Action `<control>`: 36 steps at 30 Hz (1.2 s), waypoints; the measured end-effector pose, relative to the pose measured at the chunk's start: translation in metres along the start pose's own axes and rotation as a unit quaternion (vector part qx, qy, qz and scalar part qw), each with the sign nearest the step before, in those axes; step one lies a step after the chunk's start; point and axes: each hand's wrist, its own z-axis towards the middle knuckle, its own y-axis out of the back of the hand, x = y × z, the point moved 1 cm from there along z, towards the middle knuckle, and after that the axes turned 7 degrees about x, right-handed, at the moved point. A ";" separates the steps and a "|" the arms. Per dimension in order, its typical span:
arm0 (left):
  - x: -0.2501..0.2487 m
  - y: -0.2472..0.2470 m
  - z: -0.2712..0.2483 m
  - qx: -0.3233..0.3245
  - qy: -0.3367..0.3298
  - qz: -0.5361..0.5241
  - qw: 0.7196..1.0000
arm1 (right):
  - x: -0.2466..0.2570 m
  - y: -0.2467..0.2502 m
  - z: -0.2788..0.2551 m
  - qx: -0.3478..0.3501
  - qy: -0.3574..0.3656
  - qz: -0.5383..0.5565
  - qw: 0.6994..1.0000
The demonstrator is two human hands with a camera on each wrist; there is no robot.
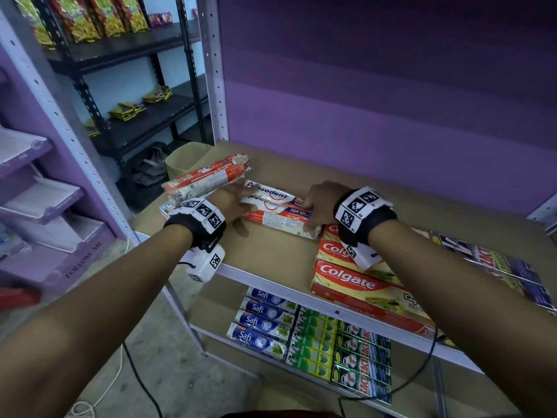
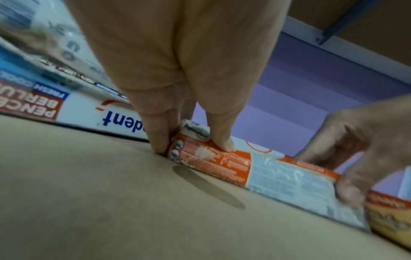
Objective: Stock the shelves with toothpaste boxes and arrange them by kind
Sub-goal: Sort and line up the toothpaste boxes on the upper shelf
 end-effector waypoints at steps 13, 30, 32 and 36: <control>-0.009 0.079 -0.009 -0.043 -0.005 0.118 0.992 | 0.002 -0.001 0.013 -0.012 -0.047 0.048 0.998; 0.058 0.079 -0.010 -0.044 0.099 0.012 0.994 | 0.007 -0.013 0.031 -0.073 -0.062 0.019 0.995; 0.061 0.080 -0.011 -0.053 0.086 -0.019 0.995 | 0.009 -0.014 0.033 -0.077 -0.067 0.022 0.994; 0.057 0.085 -0.010 -0.049 0.097 -0.127 0.986 | 0.009 -0.013 0.027 -0.084 -0.071 0.044 0.993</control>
